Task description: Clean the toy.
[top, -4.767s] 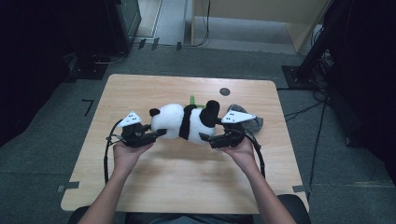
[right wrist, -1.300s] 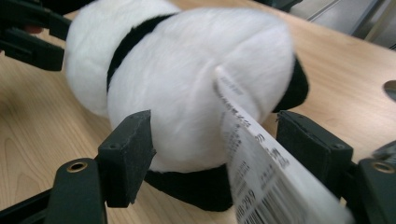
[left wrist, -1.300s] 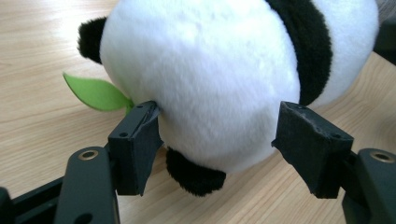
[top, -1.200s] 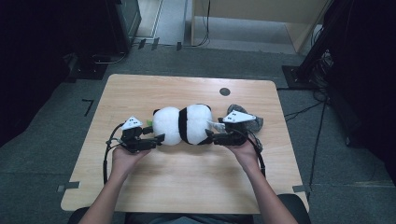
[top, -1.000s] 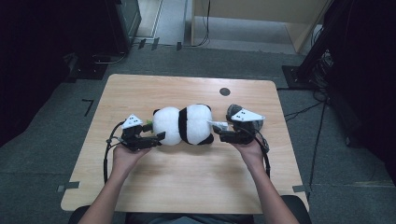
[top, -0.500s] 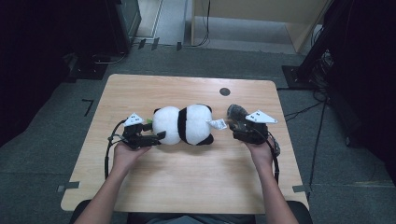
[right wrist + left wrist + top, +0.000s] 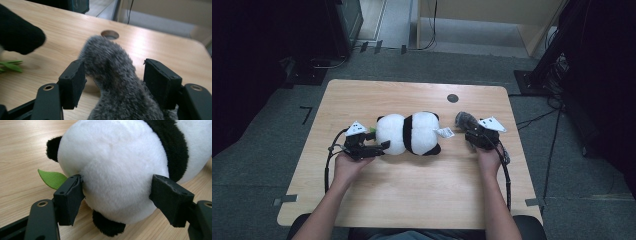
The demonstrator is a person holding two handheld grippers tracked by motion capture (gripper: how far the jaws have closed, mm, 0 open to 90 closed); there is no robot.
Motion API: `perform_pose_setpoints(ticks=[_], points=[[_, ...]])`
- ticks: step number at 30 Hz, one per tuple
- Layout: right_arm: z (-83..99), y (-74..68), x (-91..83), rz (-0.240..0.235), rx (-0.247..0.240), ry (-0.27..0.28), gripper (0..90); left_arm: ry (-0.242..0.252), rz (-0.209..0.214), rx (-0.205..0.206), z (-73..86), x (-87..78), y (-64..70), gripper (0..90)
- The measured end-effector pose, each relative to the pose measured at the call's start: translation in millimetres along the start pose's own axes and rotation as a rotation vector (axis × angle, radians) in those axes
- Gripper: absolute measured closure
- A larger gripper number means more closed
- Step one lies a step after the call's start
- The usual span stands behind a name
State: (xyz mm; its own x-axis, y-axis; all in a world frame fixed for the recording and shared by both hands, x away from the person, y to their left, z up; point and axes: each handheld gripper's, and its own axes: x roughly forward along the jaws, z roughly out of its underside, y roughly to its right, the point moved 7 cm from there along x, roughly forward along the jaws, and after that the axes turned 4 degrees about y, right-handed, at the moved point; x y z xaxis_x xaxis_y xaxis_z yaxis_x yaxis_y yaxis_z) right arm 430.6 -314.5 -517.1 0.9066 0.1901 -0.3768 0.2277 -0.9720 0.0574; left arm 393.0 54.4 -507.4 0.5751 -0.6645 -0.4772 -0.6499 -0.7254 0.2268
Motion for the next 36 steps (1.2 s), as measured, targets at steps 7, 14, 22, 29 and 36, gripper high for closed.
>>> perform_pose_setpoints(ticks=[7,14,22,29,36], points=[[17.0,7.5,15.3,0.008,0.071,-0.037,41.5,0.002,-0.004,0.004,0.0,0.4,0.5,26.5],[26.9,3.8,23.9,0.027,0.031,-0.065,46.0,0.004,-0.004,0.008,0.2,1.3,0.9,26.6],[37.4,-0.1,31.2,0.071,-0.065,-0.194,55.7,0.002,-0.003,0.012,0.8,1.5,0.6,26.5],[39.7,3.9,31.6,0.018,0.013,-0.224,50.4,0.002,-0.006,0.019,1.6,2.8,1.0,26.1],[39.5,2.4,31.8,0.026,-0.014,-0.224,52.4,0.008,-0.001,0.020,1.7,4.1,0.9,25.9]])
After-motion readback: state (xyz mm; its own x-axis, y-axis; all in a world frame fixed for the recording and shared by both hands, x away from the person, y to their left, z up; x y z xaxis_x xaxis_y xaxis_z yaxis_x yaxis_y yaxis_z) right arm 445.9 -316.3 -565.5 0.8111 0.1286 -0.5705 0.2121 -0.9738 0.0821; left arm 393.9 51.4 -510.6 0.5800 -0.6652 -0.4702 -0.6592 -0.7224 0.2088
